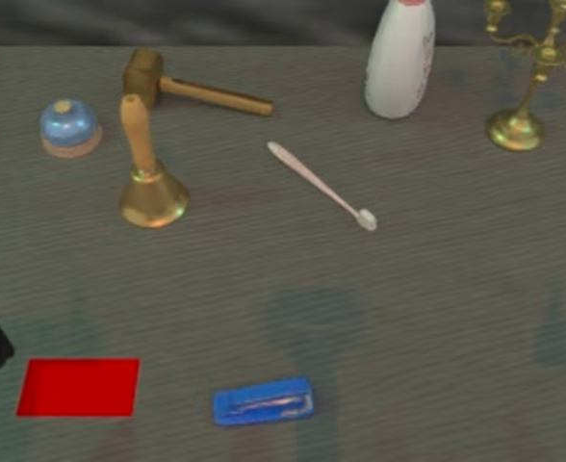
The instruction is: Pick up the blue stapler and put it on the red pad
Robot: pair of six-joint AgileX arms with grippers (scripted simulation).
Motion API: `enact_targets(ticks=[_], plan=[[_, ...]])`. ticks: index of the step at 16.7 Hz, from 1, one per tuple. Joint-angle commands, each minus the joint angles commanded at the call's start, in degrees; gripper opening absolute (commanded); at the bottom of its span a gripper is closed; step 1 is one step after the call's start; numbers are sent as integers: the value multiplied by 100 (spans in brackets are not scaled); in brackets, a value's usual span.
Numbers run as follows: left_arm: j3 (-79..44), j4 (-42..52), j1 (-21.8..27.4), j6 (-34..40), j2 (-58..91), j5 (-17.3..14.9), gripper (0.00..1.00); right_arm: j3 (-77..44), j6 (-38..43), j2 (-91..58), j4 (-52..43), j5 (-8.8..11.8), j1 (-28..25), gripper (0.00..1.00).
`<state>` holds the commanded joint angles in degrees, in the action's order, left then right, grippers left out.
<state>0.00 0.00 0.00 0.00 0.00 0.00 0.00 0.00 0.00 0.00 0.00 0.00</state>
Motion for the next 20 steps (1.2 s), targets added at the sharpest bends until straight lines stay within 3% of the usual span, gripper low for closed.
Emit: enact_targets(ticks=[3, 7, 20], plan=[[-57, 47, 38, -26, 59, -2, 100, 0, 0, 0, 0, 0, 0, 100], [-843, 660, 512, -363, 905, -6, 100, 0, 0, 0, 0, 0, 0, 100], [-5736, 4755, 3514, -2565, 7882, 1, 100, 0, 0, 0, 0, 0, 0, 100]])
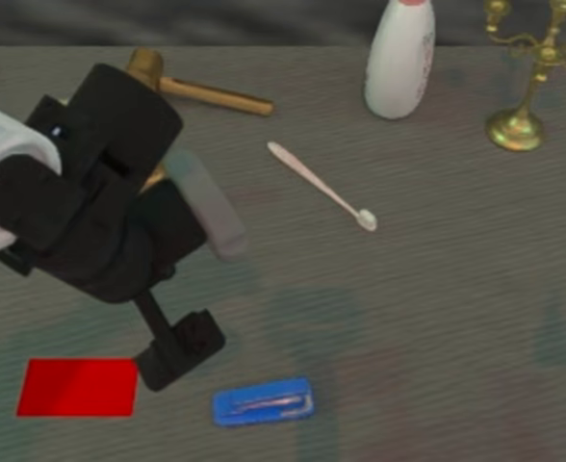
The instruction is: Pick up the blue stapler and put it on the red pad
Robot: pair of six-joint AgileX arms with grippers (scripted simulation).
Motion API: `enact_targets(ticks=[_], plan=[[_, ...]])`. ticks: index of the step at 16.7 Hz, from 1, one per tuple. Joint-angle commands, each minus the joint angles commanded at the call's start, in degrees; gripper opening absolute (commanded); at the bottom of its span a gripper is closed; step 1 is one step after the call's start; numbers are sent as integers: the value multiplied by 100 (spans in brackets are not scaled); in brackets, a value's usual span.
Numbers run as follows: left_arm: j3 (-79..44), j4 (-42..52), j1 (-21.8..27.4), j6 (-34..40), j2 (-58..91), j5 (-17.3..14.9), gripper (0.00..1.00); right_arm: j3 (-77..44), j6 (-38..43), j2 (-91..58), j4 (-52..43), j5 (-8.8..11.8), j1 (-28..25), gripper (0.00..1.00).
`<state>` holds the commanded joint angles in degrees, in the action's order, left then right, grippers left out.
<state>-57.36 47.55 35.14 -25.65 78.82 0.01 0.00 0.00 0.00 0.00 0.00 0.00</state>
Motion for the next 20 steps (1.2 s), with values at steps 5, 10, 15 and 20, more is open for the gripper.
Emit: enact_targets(ticks=[5, 10, 15, 20], plan=[[-1458, 1136, 874, -639, 1898, -2, 100, 0, 0, 0, 0, 0, 0, 100], [-2038, 1543, 1208, -884, 2584, 9, 100, 0, 0, 0, 0, 0, 0, 100], [-2009, 1513, 1184, -880, 2575, 9, 100, 0, 0, 0, 0, 0, 0, 100], [-1474, 605, 1192, -903, 2947, 7, 100, 0, 0, 0, 0, 0, 0, 100]])
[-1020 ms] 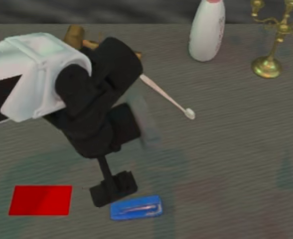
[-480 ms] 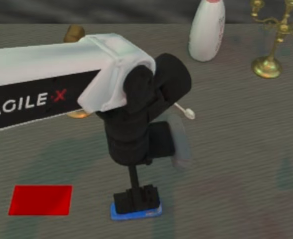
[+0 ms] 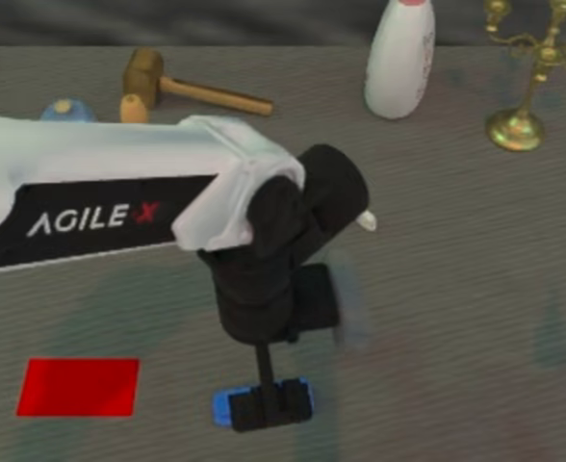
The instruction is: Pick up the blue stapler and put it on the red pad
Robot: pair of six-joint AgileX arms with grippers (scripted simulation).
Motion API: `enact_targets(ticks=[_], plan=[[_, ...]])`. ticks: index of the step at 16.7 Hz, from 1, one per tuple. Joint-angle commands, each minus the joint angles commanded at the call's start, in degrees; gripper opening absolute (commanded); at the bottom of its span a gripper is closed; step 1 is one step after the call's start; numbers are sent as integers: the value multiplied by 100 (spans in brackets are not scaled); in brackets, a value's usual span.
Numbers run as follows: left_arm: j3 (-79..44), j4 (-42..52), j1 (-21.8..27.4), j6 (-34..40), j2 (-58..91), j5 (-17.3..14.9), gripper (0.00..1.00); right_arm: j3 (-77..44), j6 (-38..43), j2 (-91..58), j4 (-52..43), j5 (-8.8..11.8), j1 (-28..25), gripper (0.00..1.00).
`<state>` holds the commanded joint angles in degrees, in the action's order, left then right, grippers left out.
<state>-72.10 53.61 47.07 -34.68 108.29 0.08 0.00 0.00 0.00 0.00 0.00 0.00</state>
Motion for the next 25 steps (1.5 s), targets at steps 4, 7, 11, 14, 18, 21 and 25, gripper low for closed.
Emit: enact_targets(ticks=[4, 7, 11, 14, 18, 21, 25], plan=[[566, -1003, -2, -10, 420, -2, 100, 0, 0, 0, 0, 0, 0, 100], [703, -1220, -2, -13, 528, -3, 100, 0, 0, 0, 0, 0, 0, 100], [703, -1220, -2, -13, 528, -3, 92, 0, 0, 0, 0, 0, 0, 100], [703, -1220, -2, -13, 528, -3, 70, 0, 0, 0, 0, 0, 0, 100], [703, -1220, -2, -13, 528, -3, 40, 0, 0, 0, 0, 0, 0, 100], [703, -1220, -2, -13, 528, -3, 17, 0, 0, 0, 0, 0, 0, 100], [703, -1220, -2, -13, 528, -3, 0, 0, 0, 0, 0, 0, 0, 100]])
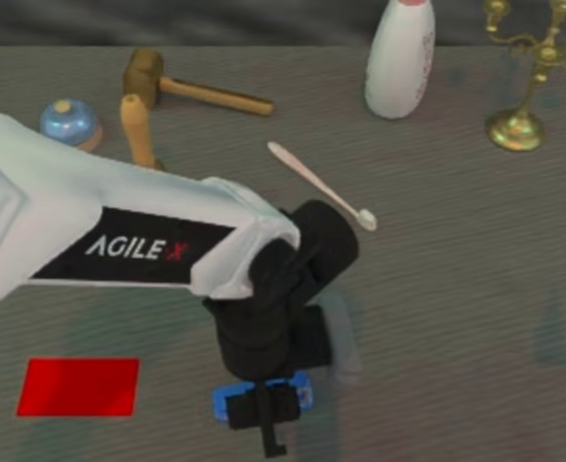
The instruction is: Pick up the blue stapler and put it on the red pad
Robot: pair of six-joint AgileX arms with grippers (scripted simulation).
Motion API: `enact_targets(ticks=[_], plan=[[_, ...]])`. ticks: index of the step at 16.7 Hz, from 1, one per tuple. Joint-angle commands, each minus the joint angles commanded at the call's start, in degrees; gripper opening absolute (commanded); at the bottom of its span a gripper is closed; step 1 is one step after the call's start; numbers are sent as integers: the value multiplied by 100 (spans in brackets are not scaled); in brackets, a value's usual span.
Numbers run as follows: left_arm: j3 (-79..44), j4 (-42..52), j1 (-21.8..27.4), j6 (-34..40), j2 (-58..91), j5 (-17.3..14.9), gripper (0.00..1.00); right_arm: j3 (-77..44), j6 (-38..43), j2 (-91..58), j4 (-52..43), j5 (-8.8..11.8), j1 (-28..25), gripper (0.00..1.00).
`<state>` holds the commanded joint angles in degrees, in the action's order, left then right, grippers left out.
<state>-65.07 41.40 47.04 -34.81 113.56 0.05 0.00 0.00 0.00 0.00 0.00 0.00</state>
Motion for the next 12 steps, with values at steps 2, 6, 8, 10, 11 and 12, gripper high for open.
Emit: enact_targets(ticks=[2, 6, 8, 10, 11, 12], plan=[[0, 0, 0, 0, 0, 0, 0, 0, 0, 0, 0, 0, 0, 100], [0, 0, 0, 0, 0, 0, 0, 0, 0, 0, 0, 0, 0, 100], [-16, 18, 1, -7, -16, -1, 0, 0, 0, 0, 0, 0, 0, 100], [-177, 231, 5, -15, -93, 1, 0, 0, 0, 0, 0, 0, 0, 100], [-299, 421, -3, -12, -166, 2, 0, 0, 0, 0, 0, 0, 0, 100], [-435, 653, -16, -5, -255, 3, 0, 0, 0, 0, 0, 0, 0, 100]])
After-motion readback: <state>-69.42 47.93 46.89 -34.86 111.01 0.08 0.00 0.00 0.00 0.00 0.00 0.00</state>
